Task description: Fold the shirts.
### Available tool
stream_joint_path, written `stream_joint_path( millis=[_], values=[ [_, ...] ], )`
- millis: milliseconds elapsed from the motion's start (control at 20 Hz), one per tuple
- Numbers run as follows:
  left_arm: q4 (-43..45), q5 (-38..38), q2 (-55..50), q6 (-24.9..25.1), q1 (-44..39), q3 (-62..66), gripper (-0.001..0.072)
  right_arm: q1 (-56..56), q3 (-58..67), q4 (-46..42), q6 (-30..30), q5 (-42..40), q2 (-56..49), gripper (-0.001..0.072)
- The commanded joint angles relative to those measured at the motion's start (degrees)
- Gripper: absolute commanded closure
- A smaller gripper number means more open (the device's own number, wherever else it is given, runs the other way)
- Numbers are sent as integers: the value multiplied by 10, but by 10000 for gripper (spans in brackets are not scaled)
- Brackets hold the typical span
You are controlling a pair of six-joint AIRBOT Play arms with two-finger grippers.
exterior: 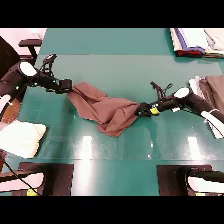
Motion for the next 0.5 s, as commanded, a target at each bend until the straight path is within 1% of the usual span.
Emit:
stream_joint_path(
  millis=[0, 100, 150, 250, 350, 450],
  values=[
    [2, 4, 20, 2, 1, 4, 681, 5, 49, 5, -12, 1, -2, 697],
    [12, 5, 70, 16, 1, 26, 680, -20, 99, -32, -12, 39, 37, 697],
    [16, 3, 99, 18, 1, 47, 681, -37, 136, -65, -7, 75, 66, 697],
    [15, -1, 168, 28, 1, 103, 681, -66, 216, -134, 18, 134, 129, 698],
    [9, -2, 235, 28, 0, 169, 681, -91, 298, -187, 35, 173, 191, 697],
    [5, -7, 291, 28, 0, 236, 681, -115, 374, -203, 37, 200, 238, 698]
  ],
)
